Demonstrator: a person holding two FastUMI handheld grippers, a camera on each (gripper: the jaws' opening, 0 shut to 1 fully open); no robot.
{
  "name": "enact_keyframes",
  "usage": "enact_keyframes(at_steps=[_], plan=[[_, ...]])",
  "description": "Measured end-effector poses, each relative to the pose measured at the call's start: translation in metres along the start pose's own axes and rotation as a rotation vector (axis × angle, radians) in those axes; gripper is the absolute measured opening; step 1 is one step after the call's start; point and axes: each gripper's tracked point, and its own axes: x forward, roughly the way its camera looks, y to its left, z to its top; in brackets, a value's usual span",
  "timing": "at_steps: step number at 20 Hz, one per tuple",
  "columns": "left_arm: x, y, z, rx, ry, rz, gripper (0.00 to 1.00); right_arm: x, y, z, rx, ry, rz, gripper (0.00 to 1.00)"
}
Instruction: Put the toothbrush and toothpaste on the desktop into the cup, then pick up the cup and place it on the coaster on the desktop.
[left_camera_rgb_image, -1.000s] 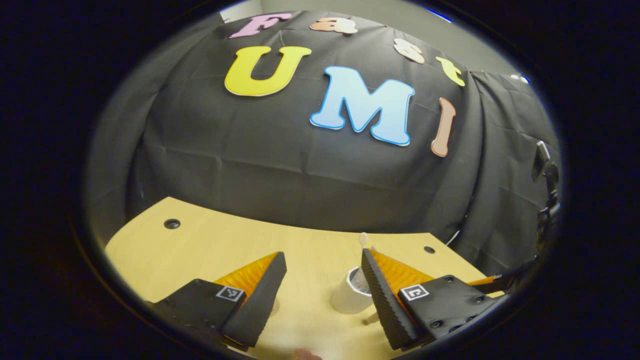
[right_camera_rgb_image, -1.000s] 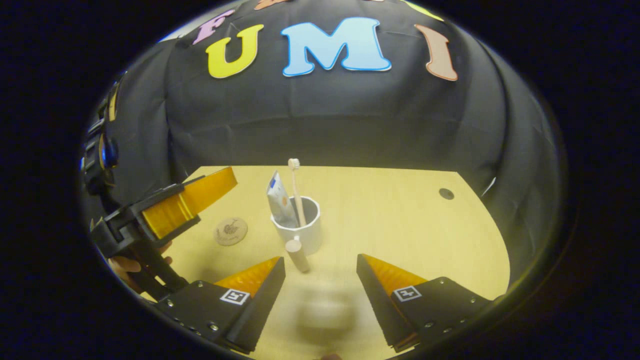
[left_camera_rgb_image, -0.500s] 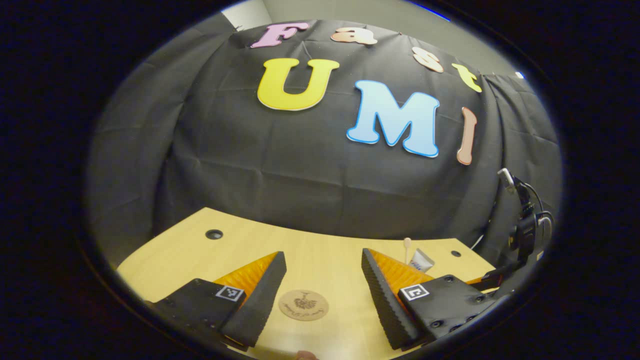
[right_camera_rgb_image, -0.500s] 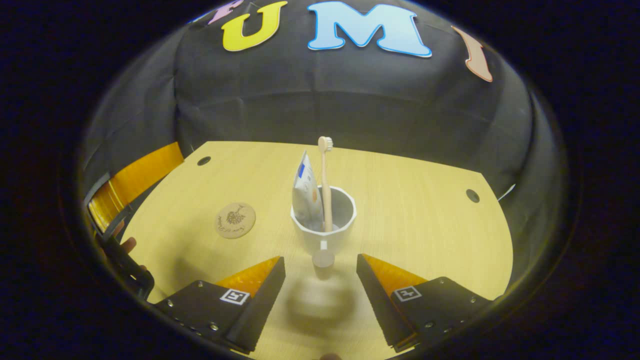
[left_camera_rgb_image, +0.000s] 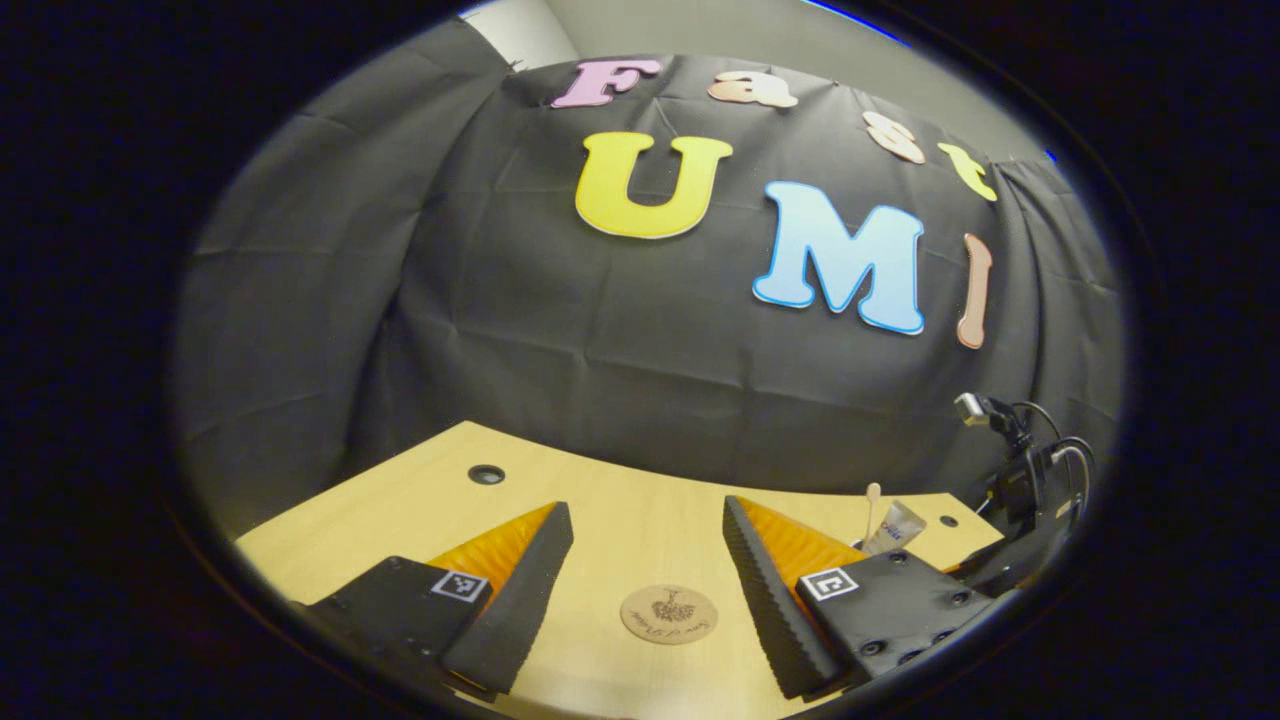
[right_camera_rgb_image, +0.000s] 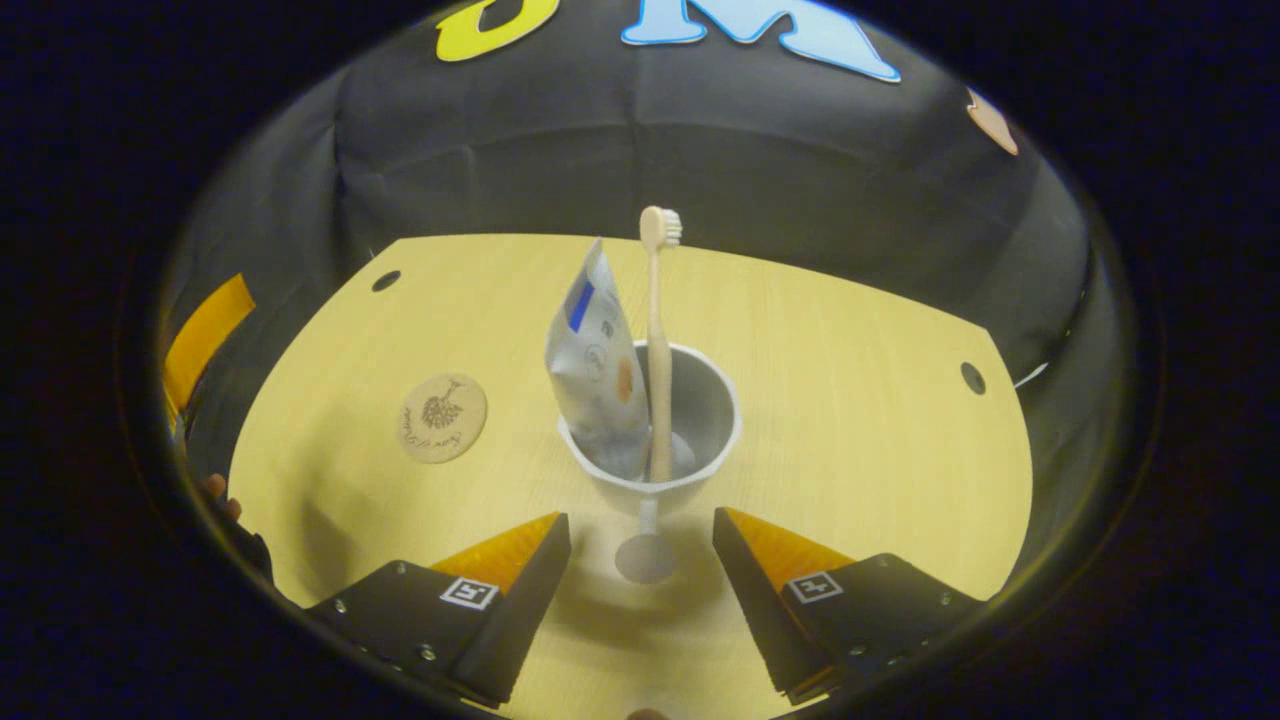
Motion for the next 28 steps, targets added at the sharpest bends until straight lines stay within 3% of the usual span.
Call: enact_keyframes(at_steps=[9,12,13,14,17,19,20,28], plan=[[-0.005,0.0,-0.004,-0.01,0.009,0.006,0.98,0.024,-0.003,-0.006,-0.005,0.103,-0.006,0.87],[-0.009,-0.007,-0.011,0.007,0.026,-0.012,0.97,0.027,-0.005,-0.012,0.004,0.132,-0.015,0.7],[-0.009,-0.009,-0.014,0.012,0.035,-0.016,0.97,0.024,-0.009,-0.01,0.006,0.138,-0.035,0.7],[-0.009,-0.009,-0.017,0.014,0.043,-0.02,0.97,0.024,-0.01,-0.012,0.018,0.149,-0.033,0.47],[-0.011,-0.013,-0.018,-0.003,0.051,-0.026,0.97,0.023,-0.009,-0.013,0.051,0.16,-0.033,0.28],[-0.015,-0.013,-0.019,-0.009,0.055,-0.024,0.97,0.026,-0.009,-0.014,0.049,0.148,-0.034,0.22],[-0.016,-0.013,-0.018,-0.009,0.056,-0.026,0.97,0.027,-0.009,-0.014,0.053,0.144,-0.032,0.26],[-0.031,0.006,-0.02,-0.022,0.064,-0.005,0.97,0.007,0.012,-0.001,0.039,0.083,0.014,0.23]])
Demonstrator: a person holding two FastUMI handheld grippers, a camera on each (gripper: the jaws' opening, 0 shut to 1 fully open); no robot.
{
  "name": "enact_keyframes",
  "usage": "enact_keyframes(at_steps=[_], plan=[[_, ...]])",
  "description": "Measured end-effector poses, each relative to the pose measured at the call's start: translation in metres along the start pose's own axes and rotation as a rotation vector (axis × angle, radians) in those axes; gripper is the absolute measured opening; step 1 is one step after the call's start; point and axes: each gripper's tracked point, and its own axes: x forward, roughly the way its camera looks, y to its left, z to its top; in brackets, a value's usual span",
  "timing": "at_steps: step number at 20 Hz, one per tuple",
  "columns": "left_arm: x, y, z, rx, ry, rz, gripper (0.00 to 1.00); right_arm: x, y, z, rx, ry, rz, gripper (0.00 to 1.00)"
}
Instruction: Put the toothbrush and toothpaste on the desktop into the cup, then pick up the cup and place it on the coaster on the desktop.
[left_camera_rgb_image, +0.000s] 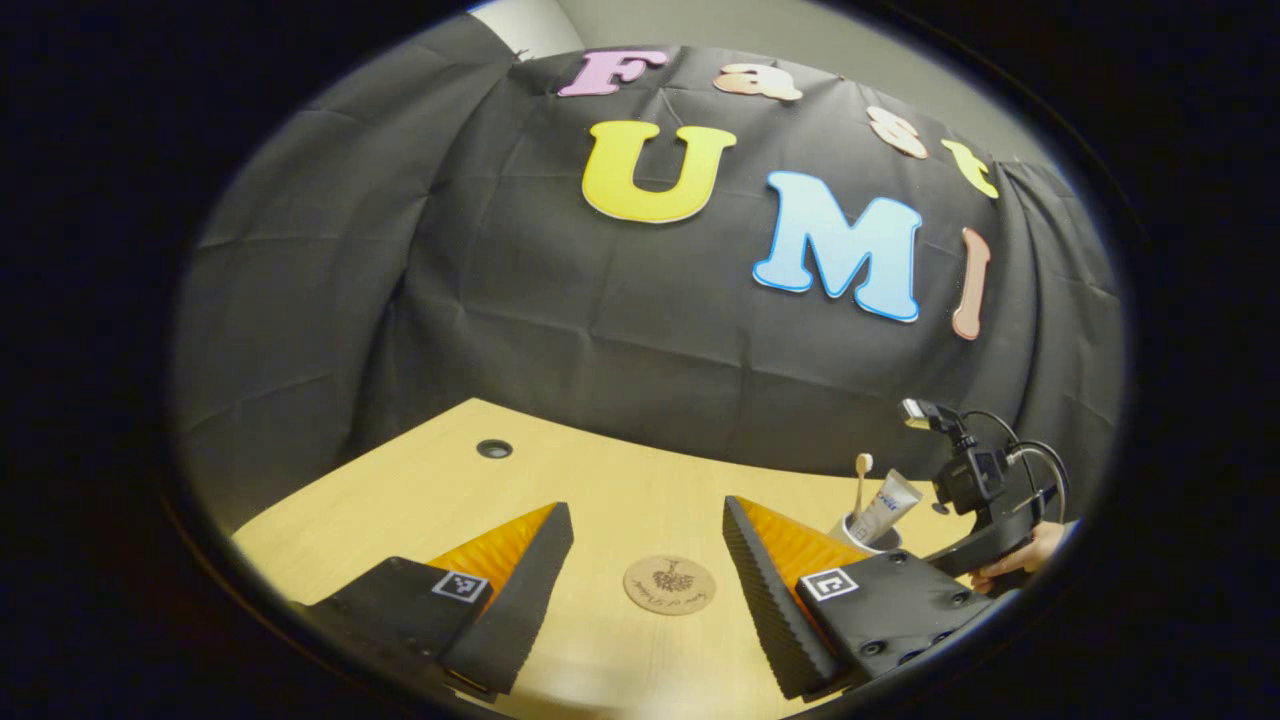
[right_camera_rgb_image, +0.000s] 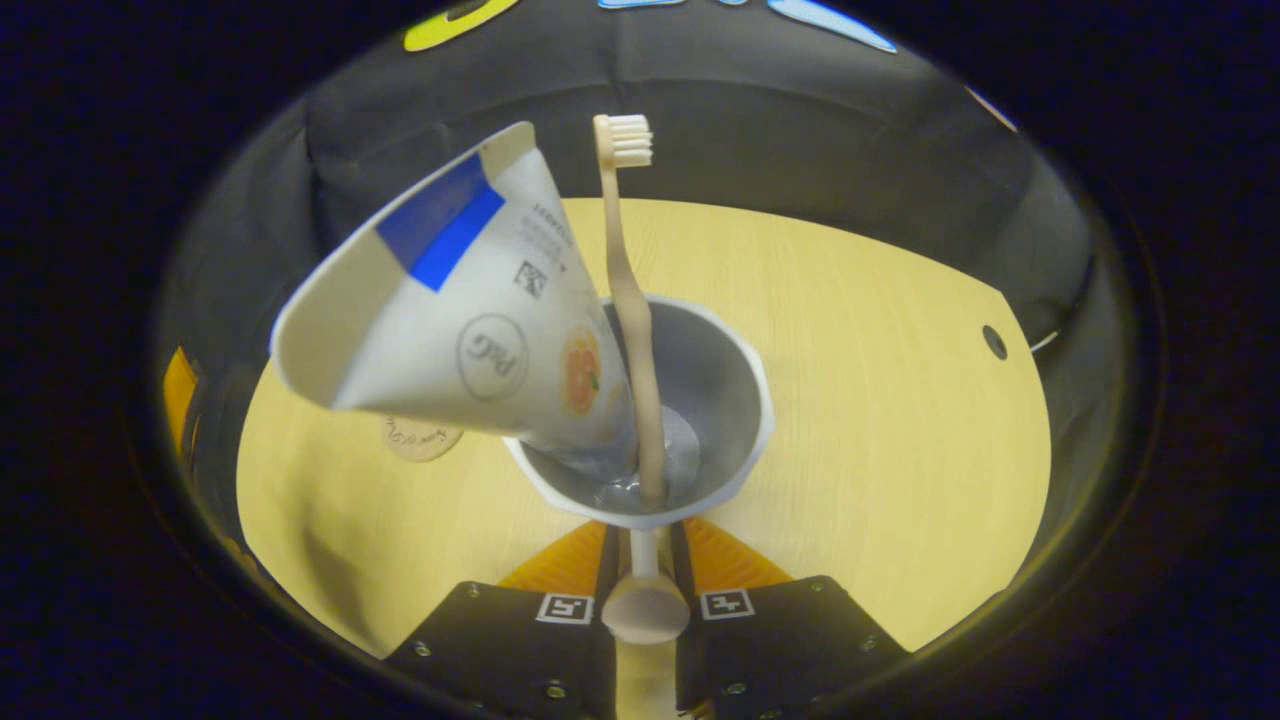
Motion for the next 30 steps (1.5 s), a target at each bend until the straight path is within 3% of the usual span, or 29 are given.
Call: enact_keyframes(at_steps=[10,16,30], plan=[[-0.031,0.055,-0.006,-0.008,0.032,0.053,0.97,0.012,0.096,0.018,-0.08,-0.005,0.087,0.23],[-0.039,0.087,-0.011,-0.032,0.058,0.069,0.97,0.035,0.136,0.027,-0.129,0.015,0.079,0.23],[-0.04,0.123,-0.015,-0.052,0.086,0.08,0.94,0.045,0.158,0.03,-0.176,0.048,0.053,0.23]])
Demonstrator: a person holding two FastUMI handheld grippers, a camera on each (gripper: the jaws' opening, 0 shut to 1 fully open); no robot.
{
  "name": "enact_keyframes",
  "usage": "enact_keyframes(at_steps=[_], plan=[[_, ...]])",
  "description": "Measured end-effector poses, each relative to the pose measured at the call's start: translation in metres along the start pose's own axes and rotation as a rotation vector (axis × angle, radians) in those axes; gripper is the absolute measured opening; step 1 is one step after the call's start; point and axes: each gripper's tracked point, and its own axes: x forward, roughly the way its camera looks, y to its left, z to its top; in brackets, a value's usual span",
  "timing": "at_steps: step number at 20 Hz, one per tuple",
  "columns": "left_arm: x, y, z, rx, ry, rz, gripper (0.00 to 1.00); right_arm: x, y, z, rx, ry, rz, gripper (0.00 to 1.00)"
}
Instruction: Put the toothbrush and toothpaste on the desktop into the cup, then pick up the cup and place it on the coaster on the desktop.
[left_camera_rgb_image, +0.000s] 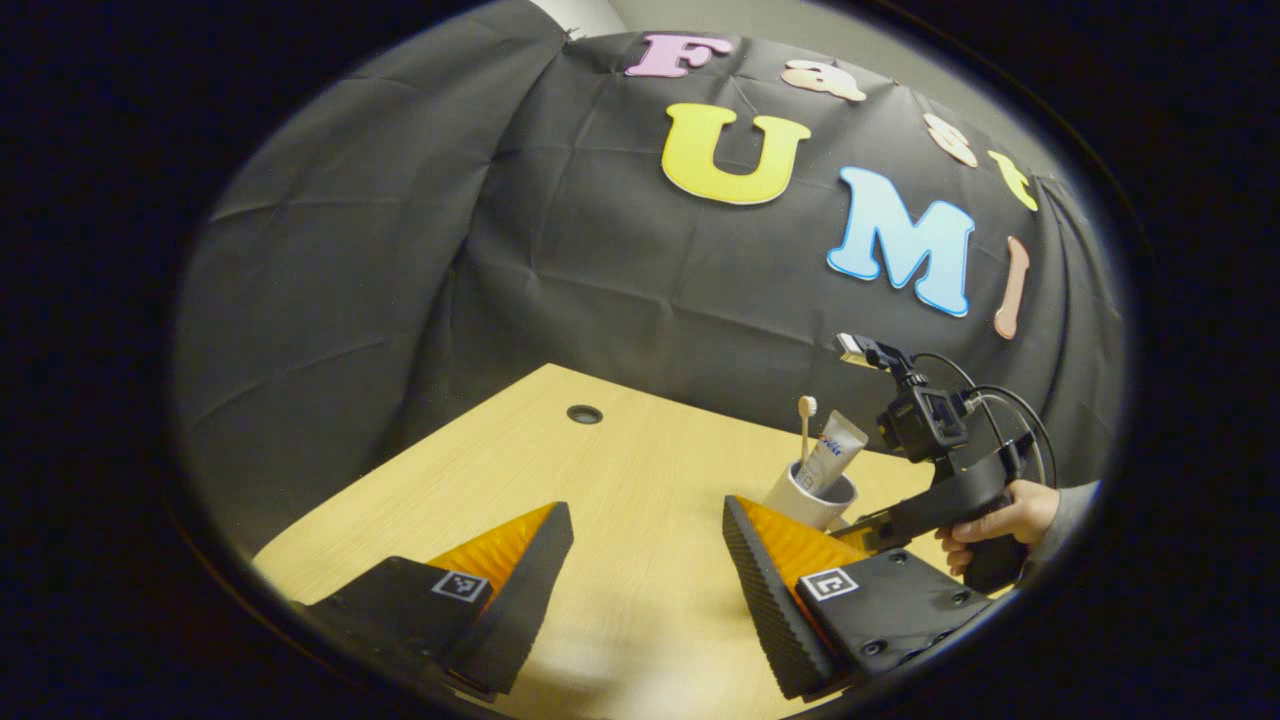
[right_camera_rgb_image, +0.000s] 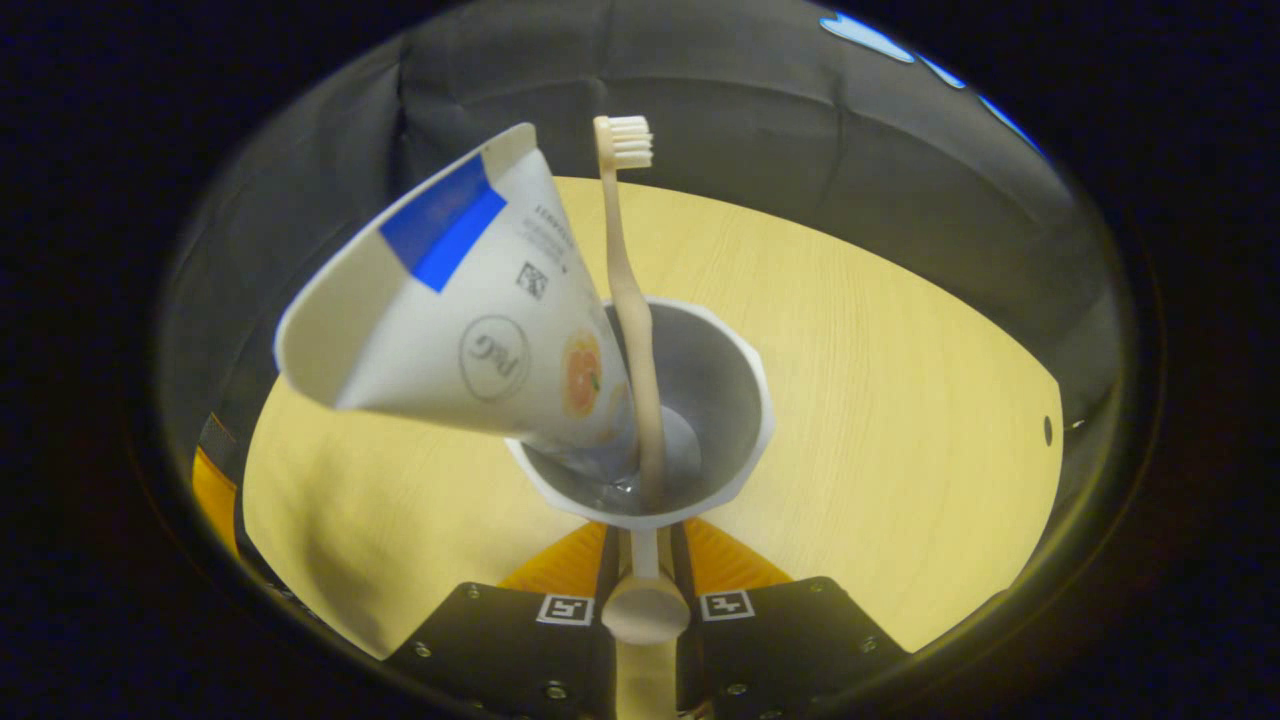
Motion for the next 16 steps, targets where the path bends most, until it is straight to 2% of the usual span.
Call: enact_keyframes(at_steps=[1,2,3,4,6,9,10,11,16], plan=[[0.0,0.0,0.0,-0.002,0.001,-0.001,0.98,0.0,0.001,-0.001,0.003,0.0,0.0,0.25],[-0.001,-0.001,-0.001,-0.003,0.003,-0.003,0.94,-0.001,0.002,-0.001,0.006,-0.001,0.005,0.25],[-0.001,-0.002,-0.002,-0.003,0.005,-0.004,0.98,-0.001,0.002,0.0,0.006,-0.007,0.004,0.28],[-0.001,-0.004,-0.002,-0.002,0.006,-0.006,0.94,-0.003,0.002,0.001,0.005,-0.014,0.004,0.28],[-0.002,-0.005,-0.001,0.005,0.003,-0.007,0.94,-0.007,0.0,0.003,-0.009,-0.027,0.001,0.31],[-0.005,-0.016,0.005,0.025,-0.006,-0.02,0.94,-0.021,-0.003,0.006,-0.033,-0.07,-0.009,0.68],[-0.006,-0.021,0.006,0.036,-0.008,-0.026,0.97,-0.029,-0.004,0.005,-0.031,-0.089,-0.011,0.87],[-0.007,-0.03,0.007,0.052,-0.012,-0.037,0.97,-0.037,-0.007,0.004,-0.026,-0.109,-0.014,0.94],[-0.011,-0.068,0.019,0.099,-0.031,-0.07,0.97,-0.076,-0.016,-0.003,0.023,-0.214,0.002,0.93]])
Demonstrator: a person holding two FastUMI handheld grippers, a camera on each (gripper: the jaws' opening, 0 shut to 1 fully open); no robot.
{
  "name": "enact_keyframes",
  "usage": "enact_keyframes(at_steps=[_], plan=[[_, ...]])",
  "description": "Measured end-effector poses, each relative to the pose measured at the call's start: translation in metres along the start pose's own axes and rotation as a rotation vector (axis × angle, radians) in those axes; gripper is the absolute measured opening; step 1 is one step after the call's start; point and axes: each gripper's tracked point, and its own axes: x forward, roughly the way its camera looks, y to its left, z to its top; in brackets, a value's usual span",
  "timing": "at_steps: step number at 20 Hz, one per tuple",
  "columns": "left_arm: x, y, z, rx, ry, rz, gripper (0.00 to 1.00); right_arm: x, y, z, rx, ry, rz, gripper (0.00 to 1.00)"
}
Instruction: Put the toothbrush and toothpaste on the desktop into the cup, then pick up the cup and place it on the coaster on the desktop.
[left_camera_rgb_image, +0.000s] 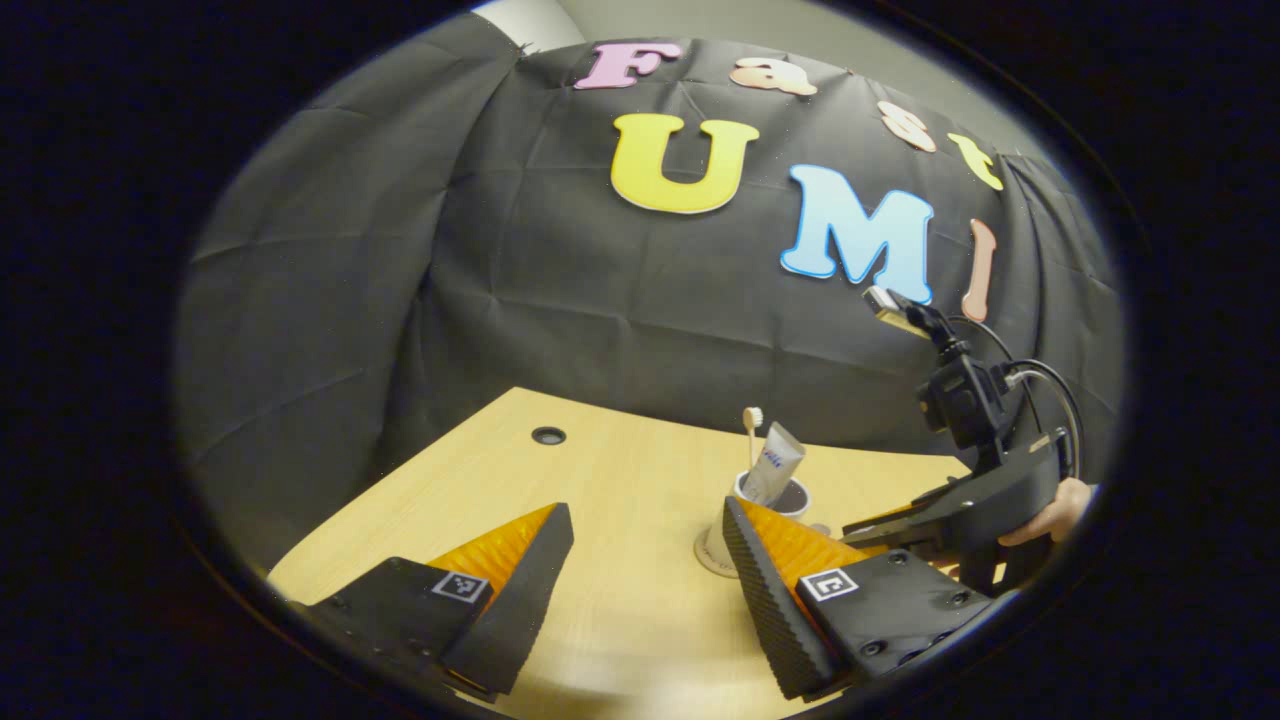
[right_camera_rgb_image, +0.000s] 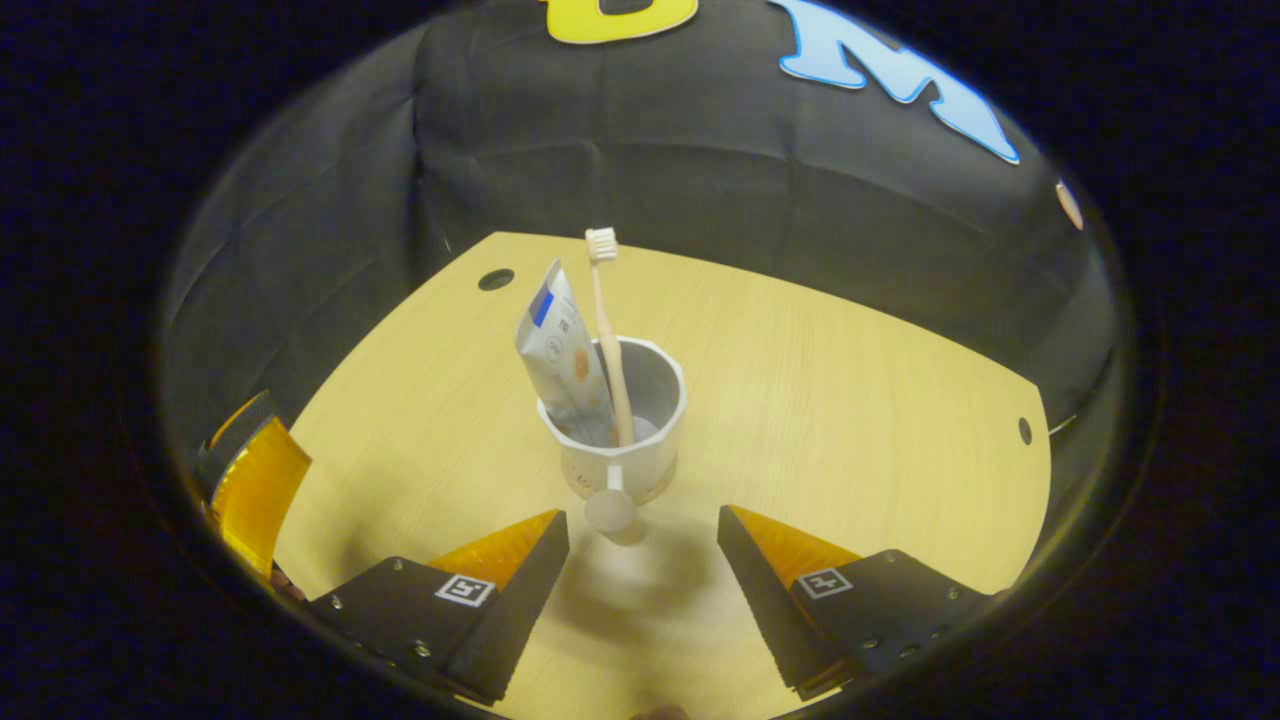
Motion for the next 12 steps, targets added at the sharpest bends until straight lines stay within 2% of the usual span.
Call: enact_keyframes(at_steps=[4,11,12], plan=[[-0.006,-0.039,0.02,0.034,-0.032,-0.03,0.97,-0.051,-0.026,0.011,0.029,-0.172,-0.036,0.93],[-0.024,-0.13,0.051,0.093,-0.119,-0.088,0.97,-0.157,-0.094,0.033,0.013,-0.53,-0.172,0.93],[-0.028,-0.142,0.056,0.099,-0.135,-0.091,0.97,-0.17,-0.101,0.033,0.005,-0.569,-0.192,0.89]])
